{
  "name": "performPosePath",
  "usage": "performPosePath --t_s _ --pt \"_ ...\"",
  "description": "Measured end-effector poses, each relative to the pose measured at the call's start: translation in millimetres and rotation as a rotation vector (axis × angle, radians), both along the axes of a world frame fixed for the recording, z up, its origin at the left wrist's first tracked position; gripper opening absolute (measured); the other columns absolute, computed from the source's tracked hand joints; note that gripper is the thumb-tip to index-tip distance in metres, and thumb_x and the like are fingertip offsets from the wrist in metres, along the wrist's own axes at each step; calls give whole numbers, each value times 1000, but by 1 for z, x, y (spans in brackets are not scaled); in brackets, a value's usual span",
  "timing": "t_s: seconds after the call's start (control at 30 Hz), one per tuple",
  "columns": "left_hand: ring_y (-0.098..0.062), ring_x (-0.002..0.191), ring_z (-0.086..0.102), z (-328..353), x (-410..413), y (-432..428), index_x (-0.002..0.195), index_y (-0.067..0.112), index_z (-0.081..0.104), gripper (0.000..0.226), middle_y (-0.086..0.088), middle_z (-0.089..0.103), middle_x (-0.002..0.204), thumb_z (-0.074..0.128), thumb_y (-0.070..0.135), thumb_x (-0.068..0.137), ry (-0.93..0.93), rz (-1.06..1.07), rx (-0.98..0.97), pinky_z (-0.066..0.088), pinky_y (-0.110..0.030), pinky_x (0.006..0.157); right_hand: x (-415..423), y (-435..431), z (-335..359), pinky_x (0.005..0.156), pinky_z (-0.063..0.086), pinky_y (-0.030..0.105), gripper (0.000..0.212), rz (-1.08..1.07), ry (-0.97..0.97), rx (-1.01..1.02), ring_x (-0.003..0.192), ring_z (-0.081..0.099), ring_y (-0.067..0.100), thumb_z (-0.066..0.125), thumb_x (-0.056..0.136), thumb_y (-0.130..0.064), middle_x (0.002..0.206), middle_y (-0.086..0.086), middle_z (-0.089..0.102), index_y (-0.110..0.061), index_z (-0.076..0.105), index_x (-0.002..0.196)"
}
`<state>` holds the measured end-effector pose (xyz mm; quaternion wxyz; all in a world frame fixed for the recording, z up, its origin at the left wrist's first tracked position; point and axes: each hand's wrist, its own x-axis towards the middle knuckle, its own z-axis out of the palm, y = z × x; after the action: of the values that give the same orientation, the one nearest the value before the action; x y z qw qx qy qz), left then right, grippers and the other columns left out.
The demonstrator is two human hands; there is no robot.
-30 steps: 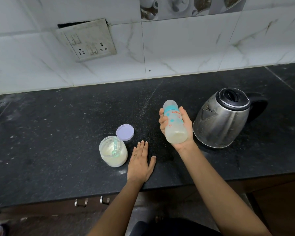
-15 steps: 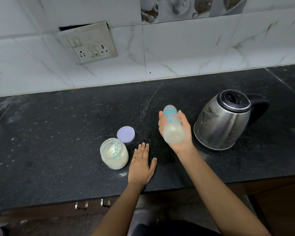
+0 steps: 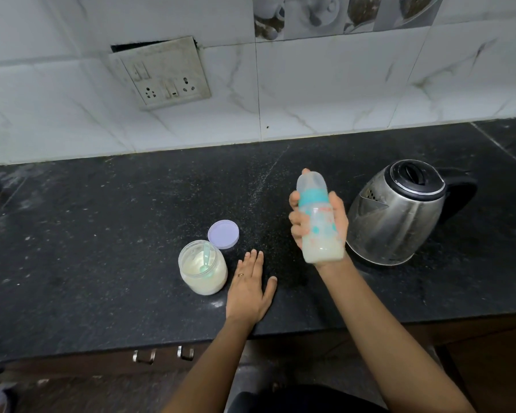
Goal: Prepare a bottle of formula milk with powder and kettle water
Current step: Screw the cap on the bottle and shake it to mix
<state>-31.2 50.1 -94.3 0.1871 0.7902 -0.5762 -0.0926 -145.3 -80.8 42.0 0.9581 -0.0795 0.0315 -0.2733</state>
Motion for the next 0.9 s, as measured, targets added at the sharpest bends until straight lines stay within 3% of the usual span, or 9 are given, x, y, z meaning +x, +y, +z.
performPosePath --t_s 0.1,0.23,0.37,0.5,0.63,0.7,0.8,0.9 --pt "-14 148 8 -1 0 -1 151 12 21 75 -6 19 159 15 56 91 2 3 2 -6 -26 118 -3 -2 -10 70 58 45 76 -34 -104 174 84 66 33 80 74 -19 114 23 60 0 40 136" --pt "-14 148 10 -2 0 -2 151 12 23 74 -6 21 159 18 56 91 6 8 -4 -3 -26 119 -9 0 -13 63 57 40 56 42 -20 -37 76 62 32 66 87 -27 112 23 56 -1 41 130" --pt "-15 148 10 -2 0 -1 151 12 23 75 -6 22 159 16 56 90 -7 9 1 -3 -26 119 -11 -5 -11 67 59 42 76 -68 -31 137 81 67 31 77 76 -24 111 22 63 -2 39 138" --pt "-15 148 10 -1 0 -1 151 12 23 75 -6 22 159 16 56 90 -1 8 -6 -5 -25 118 -16 -2 -12 62 56 39 54 18 -35 -39 74 62 32 64 88 -26 111 24 56 0 41 129" --pt "-15 148 10 -1 0 -2 151 12 23 75 -6 22 158 17 56 90 3 12 -12 -3 -26 119 -13 -4 -14 66 58 45 83 -84 -56 214 82 66 34 83 69 -14 116 24 59 -2 40 140" --pt "-14 148 10 -1 0 -1 151 13 23 75 -6 22 159 17 56 90 2 10 -12 -3 -25 119 -11 -5 -15 67 57 41 72 -30 -123 132 79 64 30 74 80 -21 113 22 57 -6 35 138" --pt "-14 148 11 -1 0 -1 151 13 24 74 -6 23 158 18 56 91 3 13 -15 -4 -25 119 -16 2 -11 63 55 37 53 39 -37 -31 73 62 30 63 88 -27 108 23 56 -5 36 129" --pt "-14 148 10 0 -1 -2 151 13 23 75 -6 22 158 17 56 90 3 16 -12 -3 -26 119 -11 4 -10 65 58 45 82 -73 57 192 79 67 33 85 65 -13 109 24 60 0 41 134"
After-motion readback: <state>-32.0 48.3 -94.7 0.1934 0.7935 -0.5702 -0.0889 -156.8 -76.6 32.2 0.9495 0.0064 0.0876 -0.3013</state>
